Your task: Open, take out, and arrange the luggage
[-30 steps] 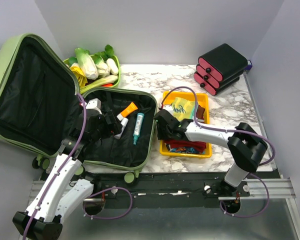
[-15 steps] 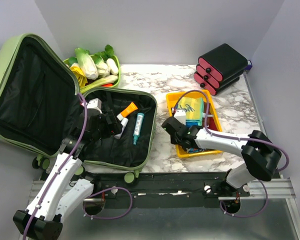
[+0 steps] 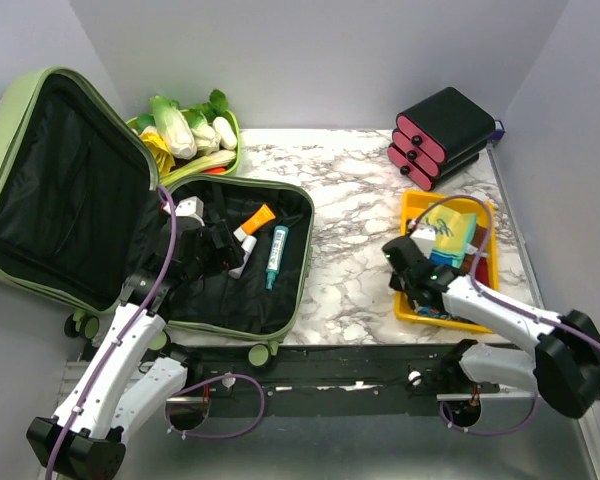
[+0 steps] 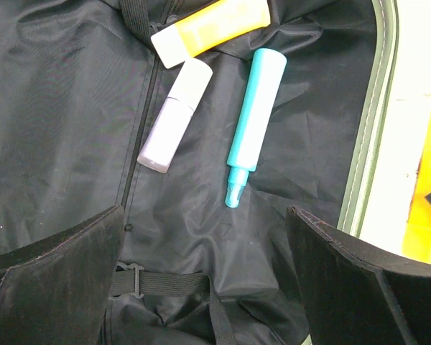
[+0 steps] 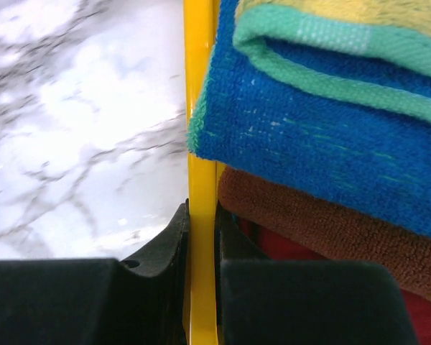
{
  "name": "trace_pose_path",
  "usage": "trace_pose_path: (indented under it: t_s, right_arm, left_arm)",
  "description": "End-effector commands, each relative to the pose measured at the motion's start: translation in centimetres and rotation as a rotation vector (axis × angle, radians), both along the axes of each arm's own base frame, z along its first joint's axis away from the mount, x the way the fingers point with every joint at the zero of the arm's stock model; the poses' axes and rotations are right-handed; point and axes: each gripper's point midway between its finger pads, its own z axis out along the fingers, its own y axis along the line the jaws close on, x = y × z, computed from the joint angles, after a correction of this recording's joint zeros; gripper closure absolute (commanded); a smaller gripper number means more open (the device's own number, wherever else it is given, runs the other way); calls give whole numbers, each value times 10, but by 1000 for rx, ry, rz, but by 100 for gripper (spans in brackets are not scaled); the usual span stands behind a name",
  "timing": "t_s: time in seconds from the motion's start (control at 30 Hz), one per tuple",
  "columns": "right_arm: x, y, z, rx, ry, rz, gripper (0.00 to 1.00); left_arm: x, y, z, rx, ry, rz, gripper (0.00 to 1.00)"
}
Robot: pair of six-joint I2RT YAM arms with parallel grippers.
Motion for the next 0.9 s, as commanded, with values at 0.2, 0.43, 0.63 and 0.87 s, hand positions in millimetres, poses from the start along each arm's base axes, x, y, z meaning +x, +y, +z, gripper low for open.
trace_pose_path:
  t_s: [0.2, 0.43, 0.63, 0.87]
  right_arm:
    - [29, -23, 28, 81, -101, 5, 99]
    - [49, -34, 53, 42, -88, 46, 99]
    - [61, -86, 72, -290, -89, 45, 99]
    - [57, -117, 51, -379, -50, 98, 99]
  left_arm:
    - [3, 4, -6, 37, 24, 5, 1]
    - [3, -1, -9, 31, 42, -18, 1]
    - [3, -2, -6, 23, 26, -20, 1]
    - [5, 4, -4, 40, 20, 8, 1]
